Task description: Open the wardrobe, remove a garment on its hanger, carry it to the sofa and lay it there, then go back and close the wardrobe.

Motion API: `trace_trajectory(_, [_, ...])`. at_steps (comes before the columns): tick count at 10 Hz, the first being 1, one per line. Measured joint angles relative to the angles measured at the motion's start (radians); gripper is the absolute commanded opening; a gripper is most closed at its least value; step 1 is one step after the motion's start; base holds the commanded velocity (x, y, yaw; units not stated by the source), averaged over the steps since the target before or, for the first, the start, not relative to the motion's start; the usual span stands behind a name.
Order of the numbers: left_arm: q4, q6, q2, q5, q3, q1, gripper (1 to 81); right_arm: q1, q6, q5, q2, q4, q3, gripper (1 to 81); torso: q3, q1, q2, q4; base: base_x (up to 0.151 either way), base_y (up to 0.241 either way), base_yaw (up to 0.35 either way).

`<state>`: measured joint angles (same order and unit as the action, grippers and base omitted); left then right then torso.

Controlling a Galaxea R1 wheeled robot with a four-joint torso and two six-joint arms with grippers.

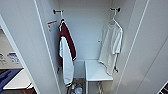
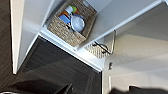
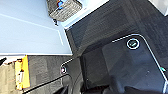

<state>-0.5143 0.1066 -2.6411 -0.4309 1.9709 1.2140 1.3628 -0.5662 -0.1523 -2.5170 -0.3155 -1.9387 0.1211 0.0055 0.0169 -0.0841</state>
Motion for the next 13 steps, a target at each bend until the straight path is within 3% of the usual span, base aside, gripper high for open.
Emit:
trace_trajectory(2, [0.182, 0.027, 0.046, 0.283, -0.026, 0.0, 81.1, 0.0, 0.001, 0.016, -0.027, -0.012, -0.032, 81.1, 0.0, 0.0, 0.0, 0.0, 0.0, 0.0, 0.0])
trace_trajectory(3, [0.251, 0.032, 0.055, 0.388, -0.027, 0.003, 81.1, 0.0, 0.001, 0.023, -0.026, -0.014, -0.043, 81.1, 0.0, 0.0, 0.0, 0.0, 0.0, 0.0, 0.0])
trace_trajectory(4, [0.29, 0.044, 0.056, 0.44, -0.016, 0.011, 81.1, 0.0, 0.002, 0.029, -0.034, -0.018, -0.059, 81.1, 0.0, 0.0, 0.0, 0.0, 0.0, 0.0, 0.0])
trace_trajectory(8, [0.357, 0.05, -0.011, 0.49, 0.243, 0.081, 81.1, 0.021, 0.007, 0.085, -0.12, -0.035, -0.176, 81.1, 0.0, 0.0, 0.0, 0.0, 0.0, 0.0, 0.0])
trace_trajectory(13, [0.394, 0.054, -0.22, 0.483, 0.595, 0.136, 81.1, 0.082, 0.021, 0.111, -0.285, -0.06, -0.444, 81.1, 0.0, 0.0, 0.0, 0.0, 0.0, 0.0, 0.0])
